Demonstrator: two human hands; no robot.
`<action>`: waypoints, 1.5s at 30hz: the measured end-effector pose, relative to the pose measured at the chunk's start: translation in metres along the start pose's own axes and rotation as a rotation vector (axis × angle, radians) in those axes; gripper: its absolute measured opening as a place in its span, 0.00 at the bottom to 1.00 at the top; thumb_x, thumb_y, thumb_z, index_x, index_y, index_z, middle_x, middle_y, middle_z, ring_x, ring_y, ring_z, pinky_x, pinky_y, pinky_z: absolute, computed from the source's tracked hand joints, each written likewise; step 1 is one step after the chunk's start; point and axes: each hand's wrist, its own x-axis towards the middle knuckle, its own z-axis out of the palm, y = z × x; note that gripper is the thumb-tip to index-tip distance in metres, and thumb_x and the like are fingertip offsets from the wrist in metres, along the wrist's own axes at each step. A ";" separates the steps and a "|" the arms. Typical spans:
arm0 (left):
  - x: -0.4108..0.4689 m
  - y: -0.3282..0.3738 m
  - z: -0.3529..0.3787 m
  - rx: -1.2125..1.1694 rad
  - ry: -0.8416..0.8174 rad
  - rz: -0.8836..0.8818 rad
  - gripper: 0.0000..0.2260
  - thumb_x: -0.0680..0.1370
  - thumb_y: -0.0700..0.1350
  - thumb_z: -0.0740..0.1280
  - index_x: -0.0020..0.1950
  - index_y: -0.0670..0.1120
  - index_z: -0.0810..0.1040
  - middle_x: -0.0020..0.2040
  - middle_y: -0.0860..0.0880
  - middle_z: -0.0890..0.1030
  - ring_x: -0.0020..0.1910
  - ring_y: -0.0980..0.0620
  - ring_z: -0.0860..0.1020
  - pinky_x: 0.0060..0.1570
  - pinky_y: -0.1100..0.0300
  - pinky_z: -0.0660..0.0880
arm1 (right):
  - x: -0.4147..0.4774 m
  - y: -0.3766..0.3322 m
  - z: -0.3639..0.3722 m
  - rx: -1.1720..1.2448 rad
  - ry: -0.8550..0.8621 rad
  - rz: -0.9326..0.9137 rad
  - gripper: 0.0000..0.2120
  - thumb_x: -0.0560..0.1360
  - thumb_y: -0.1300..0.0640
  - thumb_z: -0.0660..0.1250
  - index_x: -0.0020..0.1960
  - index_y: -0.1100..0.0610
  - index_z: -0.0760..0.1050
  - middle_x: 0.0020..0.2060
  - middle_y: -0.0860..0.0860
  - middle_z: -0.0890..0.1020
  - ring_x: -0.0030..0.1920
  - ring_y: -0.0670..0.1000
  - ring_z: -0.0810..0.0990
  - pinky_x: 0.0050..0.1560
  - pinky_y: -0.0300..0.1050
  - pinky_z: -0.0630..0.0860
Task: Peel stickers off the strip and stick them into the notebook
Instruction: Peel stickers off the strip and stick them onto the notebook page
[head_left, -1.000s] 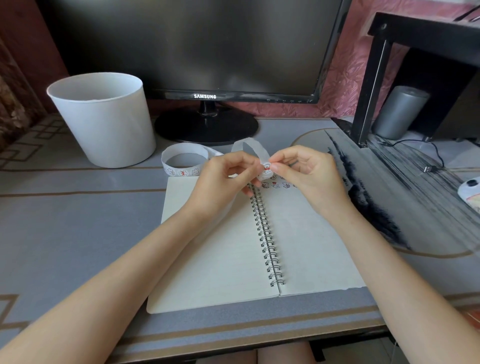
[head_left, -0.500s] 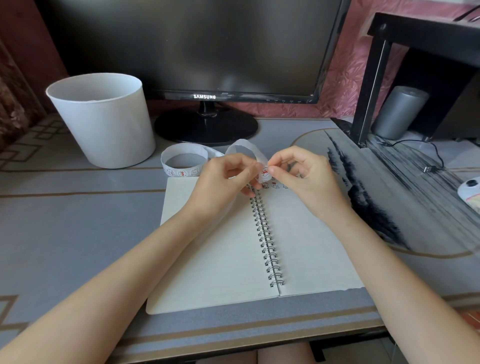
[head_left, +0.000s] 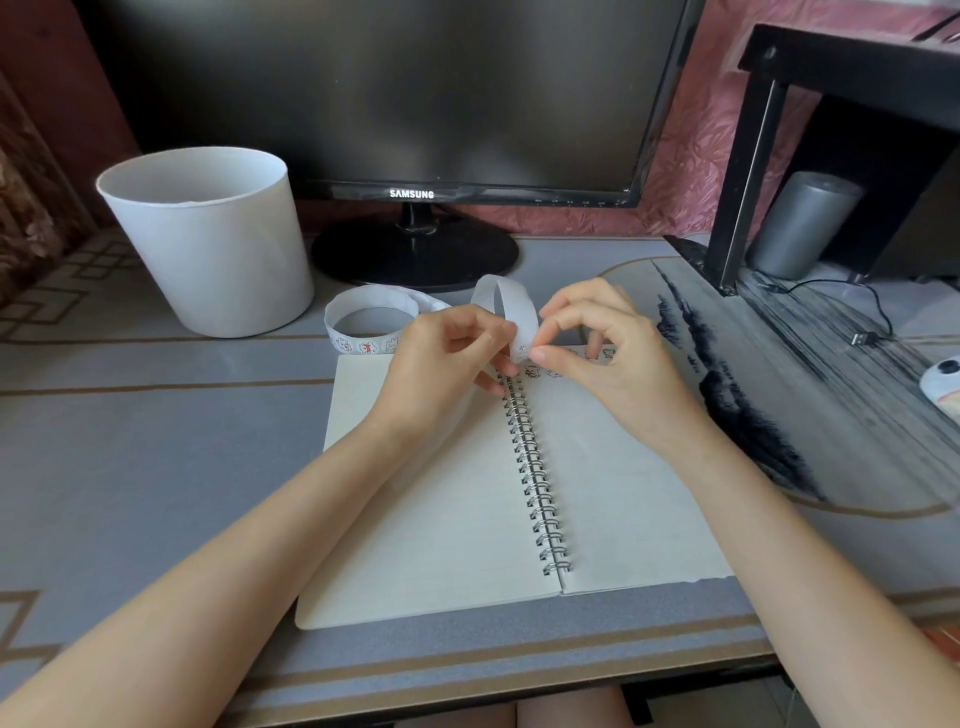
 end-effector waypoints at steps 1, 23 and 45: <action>0.000 0.001 0.000 -0.007 0.009 -0.003 0.08 0.79 0.38 0.64 0.43 0.37 0.79 0.37 0.44 0.79 0.34 0.53 0.79 0.32 0.62 0.78 | 0.000 0.000 0.000 -0.005 0.011 0.004 0.08 0.70 0.60 0.73 0.41 0.48 0.78 0.50 0.47 0.75 0.45 0.36 0.69 0.43 0.30 0.64; 0.002 -0.001 -0.002 0.022 0.014 -0.021 0.08 0.80 0.38 0.64 0.42 0.37 0.78 0.36 0.44 0.78 0.35 0.53 0.80 0.38 0.57 0.80 | -0.004 0.048 -0.052 -0.031 0.153 0.779 0.03 0.72 0.61 0.70 0.39 0.57 0.80 0.32 0.54 0.80 0.28 0.46 0.71 0.26 0.36 0.67; 0.003 -0.002 -0.003 0.043 0.008 -0.013 0.09 0.80 0.39 0.64 0.42 0.37 0.78 0.37 0.43 0.79 0.35 0.54 0.80 0.36 0.60 0.80 | -0.005 0.040 -0.049 -0.071 0.162 0.780 0.02 0.73 0.63 0.69 0.44 0.60 0.80 0.29 0.53 0.76 0.16 0.39 0.68 0.18 0.29 0.63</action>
